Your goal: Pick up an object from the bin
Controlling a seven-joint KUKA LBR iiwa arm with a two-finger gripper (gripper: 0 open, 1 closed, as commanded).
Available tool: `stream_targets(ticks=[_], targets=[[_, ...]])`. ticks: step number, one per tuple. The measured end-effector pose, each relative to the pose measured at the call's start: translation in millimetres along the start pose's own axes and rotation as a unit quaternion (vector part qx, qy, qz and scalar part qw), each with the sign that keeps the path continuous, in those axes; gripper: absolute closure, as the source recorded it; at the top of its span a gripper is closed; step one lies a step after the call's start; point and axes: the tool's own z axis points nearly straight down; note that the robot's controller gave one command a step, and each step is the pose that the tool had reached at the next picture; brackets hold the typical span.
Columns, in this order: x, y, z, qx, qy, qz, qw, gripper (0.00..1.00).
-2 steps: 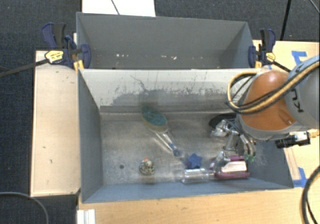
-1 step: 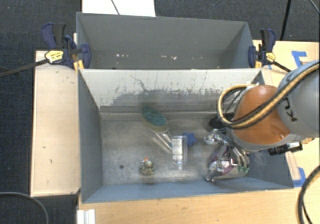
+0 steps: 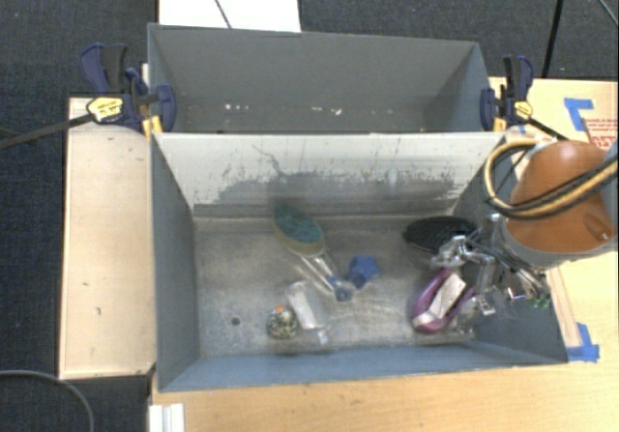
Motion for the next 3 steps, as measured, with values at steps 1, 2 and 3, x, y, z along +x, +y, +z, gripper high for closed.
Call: stream_targets(ticks=[1, 2, 3], targets=[[10.1, 10, 16, 0.0, -0.0035, -0.295, 0.9554, 0.0], [8.2, 11, 14, 0.0, -0.0066, -0.294, 0.9558, 1.0], [3.1, 59, 14, 0.002, -0.0061, -0.305, 0.9524, 1.0]])
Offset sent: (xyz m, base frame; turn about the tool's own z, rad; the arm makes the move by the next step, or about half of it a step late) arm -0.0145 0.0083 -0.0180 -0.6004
